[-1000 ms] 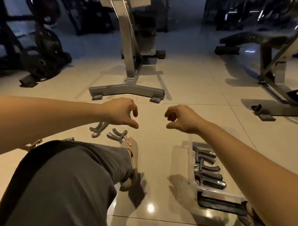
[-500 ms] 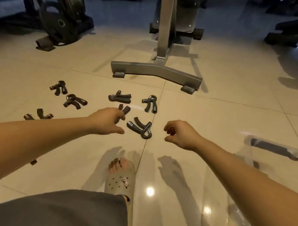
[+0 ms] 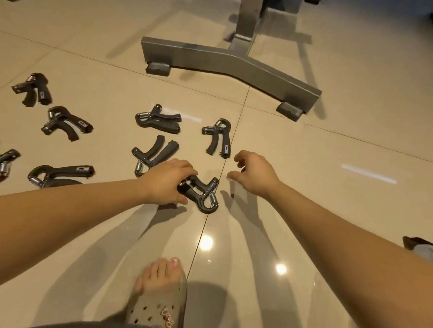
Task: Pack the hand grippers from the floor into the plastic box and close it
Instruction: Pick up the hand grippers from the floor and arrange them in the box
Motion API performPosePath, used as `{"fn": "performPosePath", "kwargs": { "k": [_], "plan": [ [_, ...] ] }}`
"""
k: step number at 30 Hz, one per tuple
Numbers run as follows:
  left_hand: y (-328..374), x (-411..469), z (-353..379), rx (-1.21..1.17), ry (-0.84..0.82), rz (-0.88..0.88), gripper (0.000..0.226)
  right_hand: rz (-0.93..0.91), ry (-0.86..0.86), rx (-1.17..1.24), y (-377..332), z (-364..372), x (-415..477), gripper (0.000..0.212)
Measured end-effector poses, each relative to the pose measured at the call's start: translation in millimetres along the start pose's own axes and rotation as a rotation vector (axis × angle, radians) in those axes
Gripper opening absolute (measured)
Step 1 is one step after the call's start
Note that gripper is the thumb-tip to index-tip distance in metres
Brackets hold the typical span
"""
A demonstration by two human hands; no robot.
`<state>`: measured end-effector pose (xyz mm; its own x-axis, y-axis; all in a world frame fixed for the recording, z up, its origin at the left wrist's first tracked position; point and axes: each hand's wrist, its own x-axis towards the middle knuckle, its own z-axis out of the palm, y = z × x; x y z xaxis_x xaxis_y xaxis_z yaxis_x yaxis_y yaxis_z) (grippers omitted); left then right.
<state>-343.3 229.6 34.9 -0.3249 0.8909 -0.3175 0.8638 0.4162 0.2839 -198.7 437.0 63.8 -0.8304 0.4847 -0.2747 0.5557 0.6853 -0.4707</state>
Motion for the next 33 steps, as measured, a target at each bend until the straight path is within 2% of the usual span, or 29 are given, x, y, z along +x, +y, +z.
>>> {"fn": "performPosePath", "kwargs": {
  "k": [4,6,10,12,18,20,24,27,33],
  "plan": [
    [-15.3,30.7,18.3,0.152,-0.132,0.128,0.095,0.053,-0.005,0.029,1.3,7.7,47.3,0.048],
    [-19.3,40.3,28.3,0.178,-0.140,0.178,0.089,0.084,0.005,0.045,1.3,11.6,70.0,0.048],
    [-27.3,50.6,33.4,0.112,-0.037,0.215,0.067,0.134,0.021,0.063,4.9,27.4,111.3,0.051],
    [-32.4,48.4,36.3,0.030,-0.010,0.176,0.062,0.145,0.031,0.077,4.8,38.7,129.6,0.055],
    [-38.0,32.7,58.8,-0.295,0.157,-0.032,0.057,0.275,0.098,0.081,-12.0,60.8,171.2,0.086],
    [-36.7,32.7,62.2,-0.333,0.186,-0.053,0.057,0.309,0.097,0.025,-14.3,62.3,177.2,0.083],
    [-34.2,31.7,60.3,-0.319,0.190,-0.044,0.058,0.286,0.040,-0.081,-7.4,54.0,176.8,0.063],
    [-28.3,30.0,55.6,-0.322,0.188,-0.035,0.059,0.289,-0.018,-0.079,7.4,39.4,163.1,0.055],
    [4.4,20.0,21.6,-0.282,0.145,0.007,0.063,0.188,-0.025,-0.061,45.1,-31.0,99.6,0.048]
  ]
}}
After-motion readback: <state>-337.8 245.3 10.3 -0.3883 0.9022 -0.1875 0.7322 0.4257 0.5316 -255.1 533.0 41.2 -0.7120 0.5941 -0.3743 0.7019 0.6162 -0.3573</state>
